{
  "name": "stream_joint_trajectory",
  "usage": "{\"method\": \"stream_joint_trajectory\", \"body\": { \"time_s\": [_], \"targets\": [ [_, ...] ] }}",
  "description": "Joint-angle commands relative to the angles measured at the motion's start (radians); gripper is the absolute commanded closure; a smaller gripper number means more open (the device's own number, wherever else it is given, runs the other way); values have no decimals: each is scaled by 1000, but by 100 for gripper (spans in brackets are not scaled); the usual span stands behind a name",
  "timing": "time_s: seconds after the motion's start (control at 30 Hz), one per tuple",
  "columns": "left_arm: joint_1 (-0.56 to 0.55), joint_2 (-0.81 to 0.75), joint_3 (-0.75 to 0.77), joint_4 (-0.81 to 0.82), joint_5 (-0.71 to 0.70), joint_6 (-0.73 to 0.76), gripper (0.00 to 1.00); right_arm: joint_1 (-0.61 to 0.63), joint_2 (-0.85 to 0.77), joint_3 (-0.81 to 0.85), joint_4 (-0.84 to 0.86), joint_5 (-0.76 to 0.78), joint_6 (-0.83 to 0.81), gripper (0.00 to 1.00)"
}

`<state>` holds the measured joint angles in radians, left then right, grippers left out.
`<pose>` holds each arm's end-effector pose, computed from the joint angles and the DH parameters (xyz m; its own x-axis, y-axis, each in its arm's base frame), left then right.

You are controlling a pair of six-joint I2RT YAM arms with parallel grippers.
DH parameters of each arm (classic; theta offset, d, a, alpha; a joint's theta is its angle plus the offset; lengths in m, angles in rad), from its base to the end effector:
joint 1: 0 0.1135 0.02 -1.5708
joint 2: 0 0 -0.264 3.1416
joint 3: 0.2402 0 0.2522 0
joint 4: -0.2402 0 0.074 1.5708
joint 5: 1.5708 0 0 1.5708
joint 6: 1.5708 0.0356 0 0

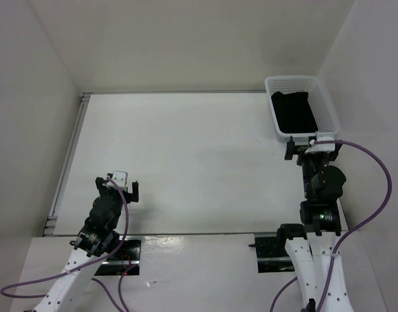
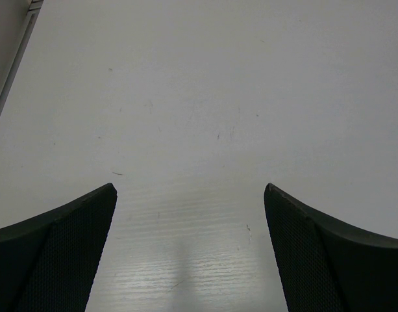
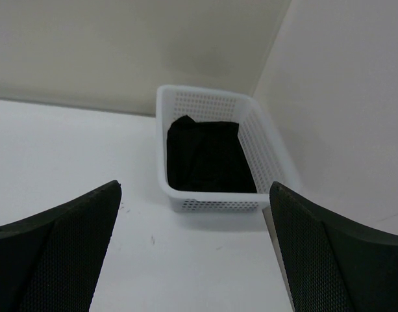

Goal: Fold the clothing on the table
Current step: Grab the skirt from the pile

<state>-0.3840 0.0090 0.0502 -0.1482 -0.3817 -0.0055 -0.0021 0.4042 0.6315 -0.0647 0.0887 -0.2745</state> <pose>0.1021 -0.0269 0.1745 -0.0990 0.0345 -0.9945 0.0037 0.9994 0.0343 0.1104 -0.0034 0.3487 0.1316 -0.2703 -0.9538 0.1300 0.9585 -0.2537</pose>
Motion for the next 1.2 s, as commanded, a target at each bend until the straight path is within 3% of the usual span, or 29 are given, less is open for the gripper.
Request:
{"method": "stream_joint_trajectory", "body": {
  "time_s": [0.0, 0.33, 0.47, 0.7, 0.77, 0.8, 0.97, 1.07, 1.17],
  "targets": [
    [-4, -139, -44, 52, -11, -16, 0, -68, 70, 54, 5, -39, 60, 1],
    [-4, -139, -44, 52, -11, -16, 0, -292, 350, 181, -91, -257, 92, 1],
    [-4, -139, -44, 52, -11, -16, 0, -302, 518, 328, -216, -276, 113, 1],
    [-4, -139, -44, 52, 3, 11, 0, -266, 553, 358, -164, -267, 205, 1],
    [-4, -139, 6, 38, 108, 170, 0, -246, 608, 401, -176, -257, 205, 1],
    [-4, -139, 31, 23, 121, 171, 0, -236, 626, 415, -188, -257, 215, 1],
    [-4, -124, 192, 133, 47, 278, 0, -127, 813, 554, -257, -187, 201, 1],
    [-4, -2, 307, 226, 18, 337, 0, -114, 948, 648, -288, -155, 173, 1],
    [-4, 247, 514, 222, -72, 346, 0, -114, 1065, 709, -308, -168, 173, 1]
  ]
}}
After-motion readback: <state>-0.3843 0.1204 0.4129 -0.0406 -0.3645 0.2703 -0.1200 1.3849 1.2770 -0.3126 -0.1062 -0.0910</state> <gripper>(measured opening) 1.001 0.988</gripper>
